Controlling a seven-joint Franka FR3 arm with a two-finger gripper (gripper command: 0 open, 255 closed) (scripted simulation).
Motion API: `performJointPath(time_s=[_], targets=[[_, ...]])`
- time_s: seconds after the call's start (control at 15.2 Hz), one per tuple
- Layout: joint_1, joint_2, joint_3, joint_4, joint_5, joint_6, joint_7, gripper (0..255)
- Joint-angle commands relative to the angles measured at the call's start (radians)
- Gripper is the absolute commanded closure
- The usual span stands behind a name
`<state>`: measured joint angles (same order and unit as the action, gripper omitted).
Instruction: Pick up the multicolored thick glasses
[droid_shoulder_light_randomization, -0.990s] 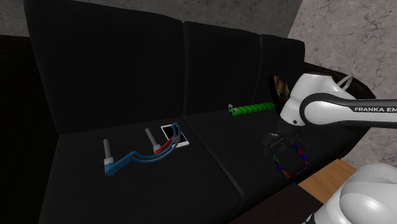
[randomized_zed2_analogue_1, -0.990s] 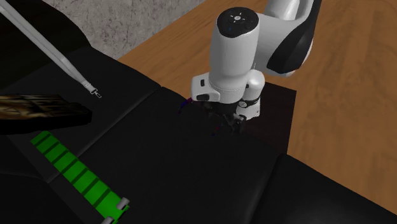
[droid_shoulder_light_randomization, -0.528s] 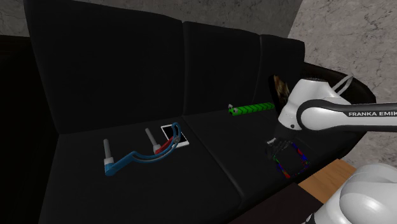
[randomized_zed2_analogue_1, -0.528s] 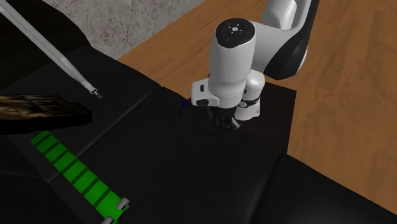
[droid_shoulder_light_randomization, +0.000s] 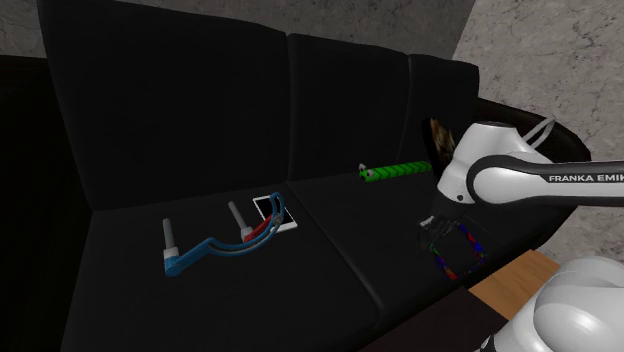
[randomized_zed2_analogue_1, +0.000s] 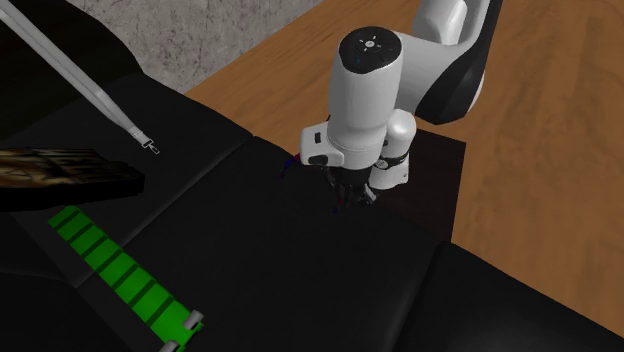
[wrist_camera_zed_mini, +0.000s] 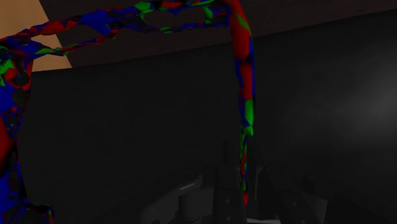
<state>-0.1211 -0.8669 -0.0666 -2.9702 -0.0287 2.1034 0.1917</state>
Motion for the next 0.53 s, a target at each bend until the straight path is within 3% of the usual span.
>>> performJointPath(time_s=[0.0, 0.46], targets=[[0.001, -0.012, 0.001, 0.016, 0.001, -0.028, 0.001, 255], [0.002, -0.053, 0.006, 0.092, 0.005, -0.146, 0.003, 255]])
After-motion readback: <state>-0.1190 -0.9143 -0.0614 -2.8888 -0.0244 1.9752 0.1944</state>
